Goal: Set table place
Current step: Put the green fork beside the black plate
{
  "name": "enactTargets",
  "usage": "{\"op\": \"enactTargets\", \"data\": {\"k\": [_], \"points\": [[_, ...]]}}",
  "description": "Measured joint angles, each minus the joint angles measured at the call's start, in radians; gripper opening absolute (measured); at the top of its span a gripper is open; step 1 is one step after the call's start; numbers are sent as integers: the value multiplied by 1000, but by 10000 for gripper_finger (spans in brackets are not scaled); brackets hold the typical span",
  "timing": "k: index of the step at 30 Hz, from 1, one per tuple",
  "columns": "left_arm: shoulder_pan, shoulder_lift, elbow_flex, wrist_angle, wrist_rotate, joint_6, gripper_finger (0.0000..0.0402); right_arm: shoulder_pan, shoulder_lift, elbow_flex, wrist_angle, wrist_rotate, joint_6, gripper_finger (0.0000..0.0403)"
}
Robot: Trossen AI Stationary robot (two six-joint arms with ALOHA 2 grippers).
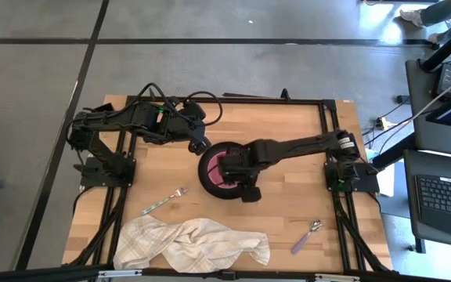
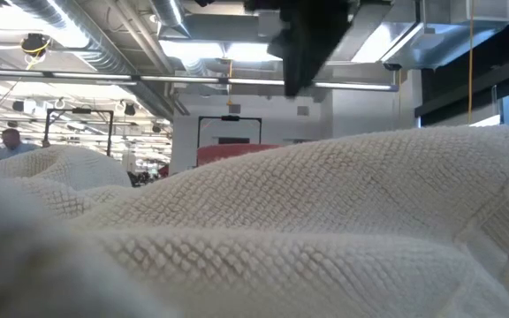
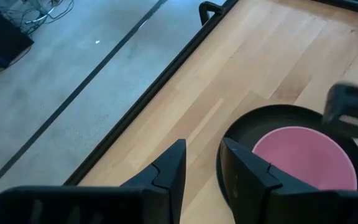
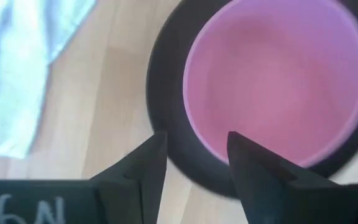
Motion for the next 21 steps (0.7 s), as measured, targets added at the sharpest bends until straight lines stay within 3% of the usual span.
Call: {"op": "enactTargets", "data": {"k": [5,10,15,21], "points": [[0,0,0,-9,56,-49,94,0,0,159,-122,-6,81,170],[-18,0,0,-155,135,-186,94,4,0,260,-243,-6,181,170],[-67,-13,-28,-191,182,-258,94,20,0,299,-355,-5,196,170],[-136,-18,-82,-188,238,-400,94,60,-13,300,-352,-4,158,170]]}}
